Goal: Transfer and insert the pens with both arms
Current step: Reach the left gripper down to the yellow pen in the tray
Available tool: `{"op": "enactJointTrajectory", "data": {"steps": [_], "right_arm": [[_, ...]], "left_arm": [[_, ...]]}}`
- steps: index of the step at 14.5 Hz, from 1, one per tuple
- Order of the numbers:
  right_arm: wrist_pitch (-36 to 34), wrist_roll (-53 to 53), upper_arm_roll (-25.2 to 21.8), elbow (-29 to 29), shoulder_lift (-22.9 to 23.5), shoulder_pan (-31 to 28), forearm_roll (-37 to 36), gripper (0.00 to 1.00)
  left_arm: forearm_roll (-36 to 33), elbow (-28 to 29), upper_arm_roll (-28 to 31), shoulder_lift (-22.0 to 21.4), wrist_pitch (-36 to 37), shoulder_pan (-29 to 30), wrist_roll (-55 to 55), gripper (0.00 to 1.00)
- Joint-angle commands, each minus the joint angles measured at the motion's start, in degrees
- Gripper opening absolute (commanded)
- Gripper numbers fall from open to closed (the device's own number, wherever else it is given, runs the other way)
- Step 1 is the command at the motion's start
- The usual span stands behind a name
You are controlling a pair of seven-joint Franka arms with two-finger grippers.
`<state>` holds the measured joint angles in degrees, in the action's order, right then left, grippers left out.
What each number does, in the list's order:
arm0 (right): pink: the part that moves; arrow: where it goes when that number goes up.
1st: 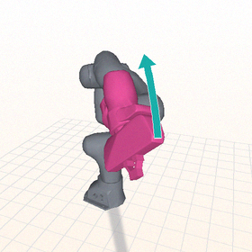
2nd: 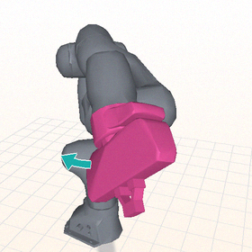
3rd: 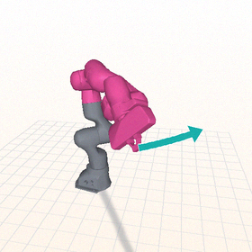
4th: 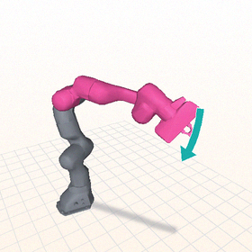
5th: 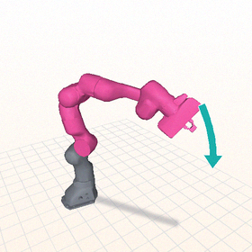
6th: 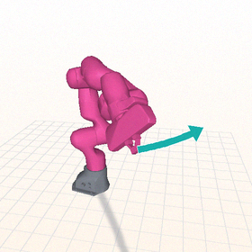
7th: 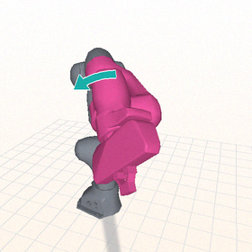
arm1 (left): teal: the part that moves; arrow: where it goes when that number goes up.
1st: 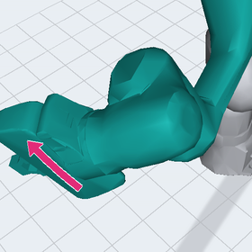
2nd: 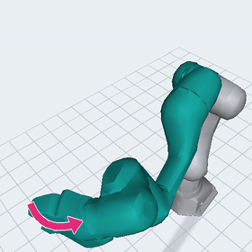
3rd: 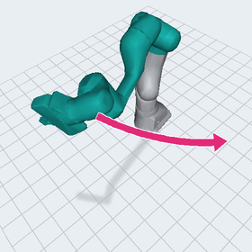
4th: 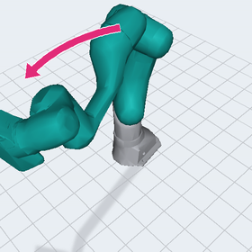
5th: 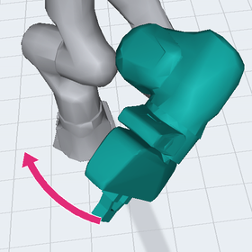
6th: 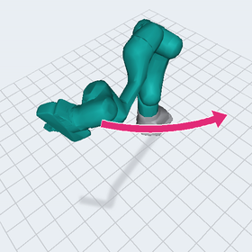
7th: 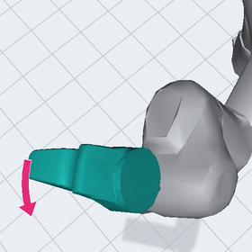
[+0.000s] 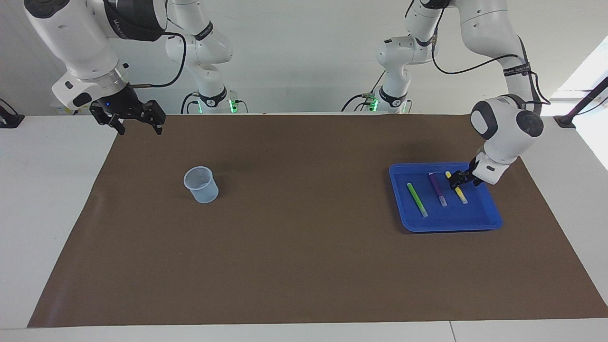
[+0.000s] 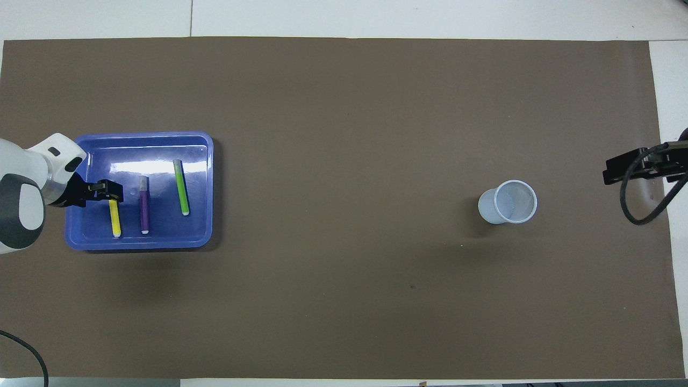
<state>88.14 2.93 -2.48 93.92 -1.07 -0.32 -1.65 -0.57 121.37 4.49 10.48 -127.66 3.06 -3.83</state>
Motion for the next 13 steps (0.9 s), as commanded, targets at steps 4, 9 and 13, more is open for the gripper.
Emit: {"op": "enactJointTrajectory", "data": {"steps": [4,9,13], "right_arm": [[0.0,0.9,0.2,0.9,-0.9,-0.6,0.4,1.00],[0.0,0.9,0.2,0.9,-0.9,-0.9,0.4,1.00],[-0.1,0.9,0.2,0.9,-1.4,-0.7,0.3,1.00]], "left_arm": [[-0.2,0.3,-0.3,1.6,-1.7,0.6,-0.6,0.77],[1.2,0.3,-0.3,2.4,-1.8,0.5,-0.2,0.69],[1.3,0.2,-0.3,2.6,-1.8,0.5,-0.1,0.40]]}}
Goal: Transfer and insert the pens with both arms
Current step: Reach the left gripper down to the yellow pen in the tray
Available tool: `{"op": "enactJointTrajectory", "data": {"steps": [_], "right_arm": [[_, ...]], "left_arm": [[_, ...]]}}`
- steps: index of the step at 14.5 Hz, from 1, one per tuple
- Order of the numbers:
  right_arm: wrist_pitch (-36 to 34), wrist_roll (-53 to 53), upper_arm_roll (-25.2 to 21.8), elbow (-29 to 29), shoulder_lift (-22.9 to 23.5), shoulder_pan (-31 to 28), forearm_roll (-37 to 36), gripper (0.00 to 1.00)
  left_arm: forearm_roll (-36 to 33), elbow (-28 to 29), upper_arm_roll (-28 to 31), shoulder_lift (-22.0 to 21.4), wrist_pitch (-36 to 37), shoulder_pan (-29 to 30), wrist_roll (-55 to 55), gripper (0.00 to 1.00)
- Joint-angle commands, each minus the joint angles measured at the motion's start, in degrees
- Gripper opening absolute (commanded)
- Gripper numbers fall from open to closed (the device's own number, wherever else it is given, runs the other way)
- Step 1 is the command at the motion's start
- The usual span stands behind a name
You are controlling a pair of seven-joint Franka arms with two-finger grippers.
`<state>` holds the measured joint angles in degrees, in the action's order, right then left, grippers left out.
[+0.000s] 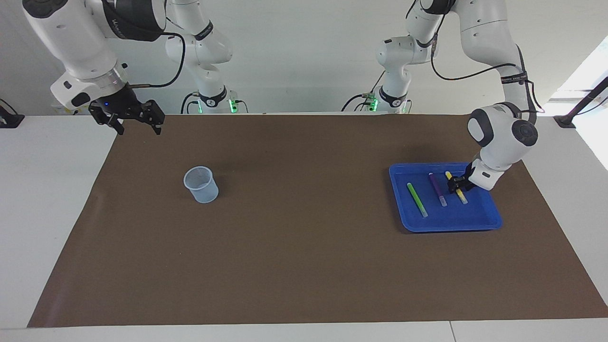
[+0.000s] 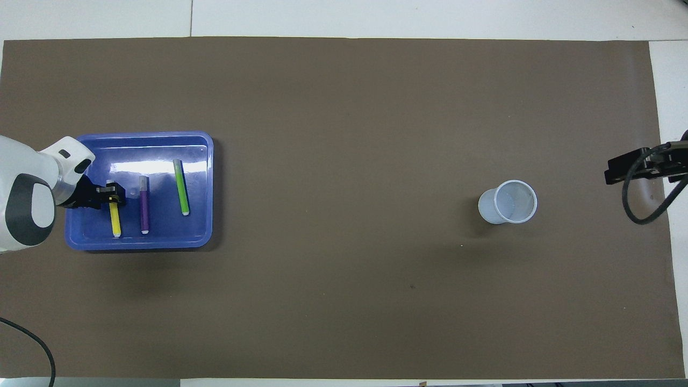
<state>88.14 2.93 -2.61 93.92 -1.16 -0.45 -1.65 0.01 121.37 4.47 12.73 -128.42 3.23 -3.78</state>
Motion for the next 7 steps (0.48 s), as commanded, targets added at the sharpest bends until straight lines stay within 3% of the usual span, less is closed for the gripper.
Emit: {"op": "enactJointTrajectory", "data": {"steps": [1,3,7], "right_arm": [[-0.1,0.9,0.3,0.9,-1.3,-0.7,0.4,1.00],[-0.1,0.9,0.3,0.9,-1.3,-0.7,0.4,1.00],[-0.2,1.1,0.0,1.1,-1.3,-1.0,0.4,1.00]], "left_arm": [[0.7,0.1,-0.3,0.5,-1.0,0.4,-0.2,0.33],[1.0,-0.3,-0.3,0.5,-1.2,0.1,-0.1,0.31],[1.0,-0.5,-0.3,0.6,-1.7,0.0,-0.1,0.00]]}}
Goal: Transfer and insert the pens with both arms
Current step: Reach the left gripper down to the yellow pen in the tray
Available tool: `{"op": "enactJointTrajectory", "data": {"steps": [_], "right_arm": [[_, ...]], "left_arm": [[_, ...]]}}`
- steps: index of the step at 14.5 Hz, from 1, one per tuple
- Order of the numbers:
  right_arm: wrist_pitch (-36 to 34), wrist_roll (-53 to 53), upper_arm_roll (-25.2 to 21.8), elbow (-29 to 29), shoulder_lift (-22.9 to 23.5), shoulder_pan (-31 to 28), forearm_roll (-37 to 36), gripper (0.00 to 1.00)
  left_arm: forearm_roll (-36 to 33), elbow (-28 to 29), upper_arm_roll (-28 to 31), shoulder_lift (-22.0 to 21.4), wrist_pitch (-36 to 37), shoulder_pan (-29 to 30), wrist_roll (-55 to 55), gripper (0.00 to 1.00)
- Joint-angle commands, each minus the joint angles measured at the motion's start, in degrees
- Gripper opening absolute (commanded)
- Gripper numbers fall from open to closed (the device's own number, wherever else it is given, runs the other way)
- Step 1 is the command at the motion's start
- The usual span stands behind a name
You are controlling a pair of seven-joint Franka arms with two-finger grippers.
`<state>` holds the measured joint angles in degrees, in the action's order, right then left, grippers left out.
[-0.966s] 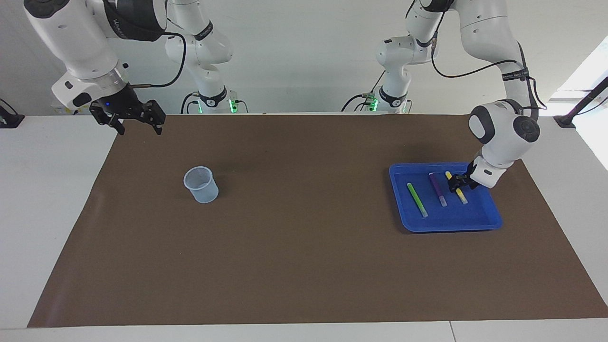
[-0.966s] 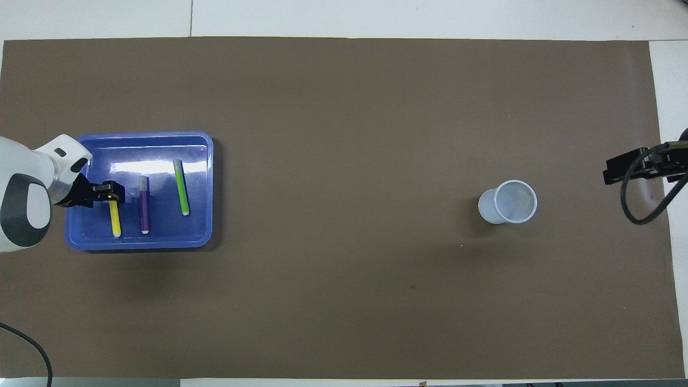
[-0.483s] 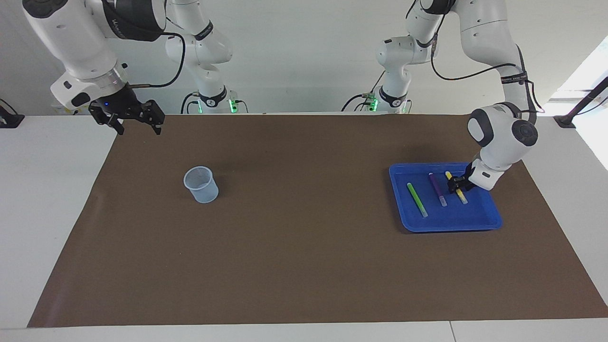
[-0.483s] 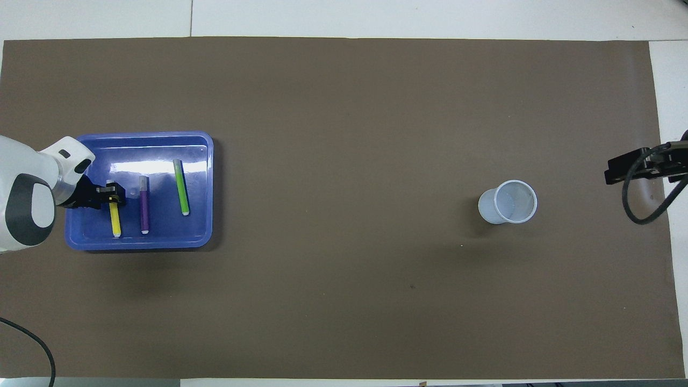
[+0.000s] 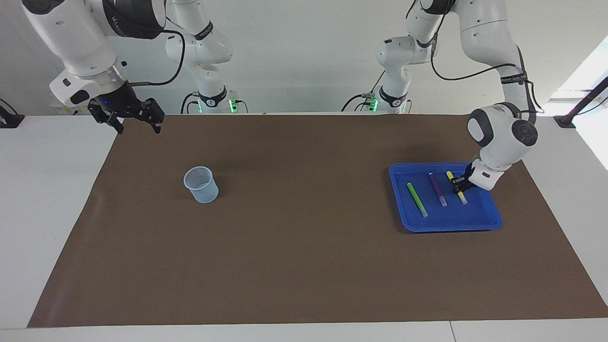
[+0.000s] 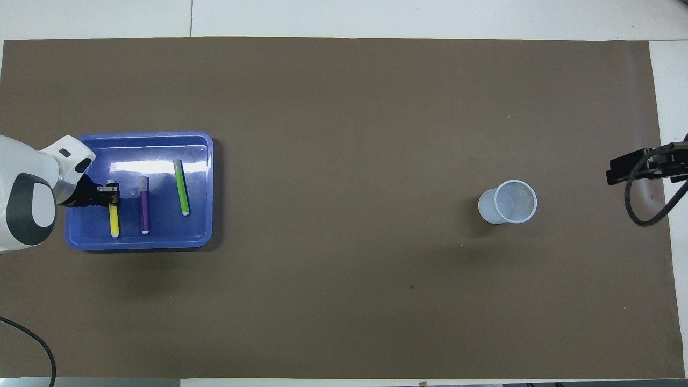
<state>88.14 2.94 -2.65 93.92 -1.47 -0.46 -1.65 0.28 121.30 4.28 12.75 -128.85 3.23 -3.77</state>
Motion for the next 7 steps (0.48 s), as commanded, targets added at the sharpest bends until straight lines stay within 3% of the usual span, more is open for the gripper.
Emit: {"op": "enactJointTrajectory", "data": {"steps": [1,4,7], "right_arm": [[-0.1,0.9,-0.1,1.0,-1.0,-1.6,0.3,1.00],[-0.3,1.1,-0.1,1.1,-1.1,-1.7,0.4,1.00],[0.3,2.0,0.0,0.6,-1.1,-1.9,0.3,1.00]], "left_arm": [[0.7,-0.7,-0.1,0.7,-1.2,-0.1,-0.2,0.00],[0.7,-3.1,-0.1,1.5,0.4,-0.3,-0.2,0.00],[5.8,-11.3,-0.3,1.1,12.5,-2.0,0.7,0.00]]}}
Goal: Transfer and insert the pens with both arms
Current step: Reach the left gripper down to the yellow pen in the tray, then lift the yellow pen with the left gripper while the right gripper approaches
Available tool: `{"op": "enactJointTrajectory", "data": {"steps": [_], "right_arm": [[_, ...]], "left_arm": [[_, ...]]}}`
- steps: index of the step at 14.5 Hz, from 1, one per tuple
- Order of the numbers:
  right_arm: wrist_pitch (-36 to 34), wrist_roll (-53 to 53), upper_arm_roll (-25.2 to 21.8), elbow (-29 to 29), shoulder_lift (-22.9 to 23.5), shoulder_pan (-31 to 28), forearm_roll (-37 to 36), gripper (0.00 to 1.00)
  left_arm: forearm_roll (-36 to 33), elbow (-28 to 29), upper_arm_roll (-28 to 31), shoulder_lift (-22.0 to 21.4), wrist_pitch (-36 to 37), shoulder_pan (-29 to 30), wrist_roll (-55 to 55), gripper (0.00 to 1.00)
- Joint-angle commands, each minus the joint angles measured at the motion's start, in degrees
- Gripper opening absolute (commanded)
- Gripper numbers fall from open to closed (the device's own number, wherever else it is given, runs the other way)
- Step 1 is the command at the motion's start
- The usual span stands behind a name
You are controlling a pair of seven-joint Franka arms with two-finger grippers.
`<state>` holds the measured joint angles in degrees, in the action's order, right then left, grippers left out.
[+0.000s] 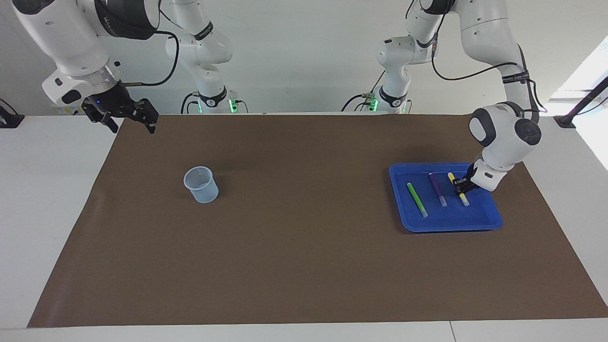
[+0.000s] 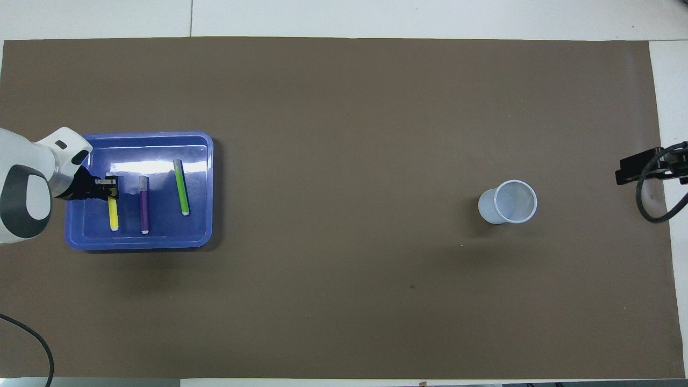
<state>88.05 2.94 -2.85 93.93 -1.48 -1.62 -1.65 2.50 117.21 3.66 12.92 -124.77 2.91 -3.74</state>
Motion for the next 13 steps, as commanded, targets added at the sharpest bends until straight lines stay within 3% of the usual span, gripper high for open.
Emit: {"op": "enactJointTrajectory", "data": {"steps": [1,5,7,10,13], "right_arm": [[0.4,3.4,0.0,0.6,-1.1,-0.9,0.3,1.00],[0.9,2.0,0.7,0.6,-1.3,-0.1,1.9,1.00],[1.0,2.0,1.1,1.0,-1.6,-0.1,2.2,1.00],[1.7,2.0,1.4,1.6,-1.9,1.3,2.4,1.00],[-2.7,2.2,2.0,1.9,-2.5,1.7,2.4,1.00]], "left_arm": [[5.2,-10.8,0.3,1.0,13.7,-2.4,2.9,0.00],[6.3,-19.6,0.1,-1.1,26.8,-9.4,24.0,0.00],[11.6,-21.7,0.1,-3.3,31.4,-12.3,35.9,0.00],[21.1,-20.8,-0.1,-8.2,33.1,-14.4,53.3,0.00],[29.8,-20.4,-0.1,-10.2,33.4,-18.1,69.8,0.00]]}}
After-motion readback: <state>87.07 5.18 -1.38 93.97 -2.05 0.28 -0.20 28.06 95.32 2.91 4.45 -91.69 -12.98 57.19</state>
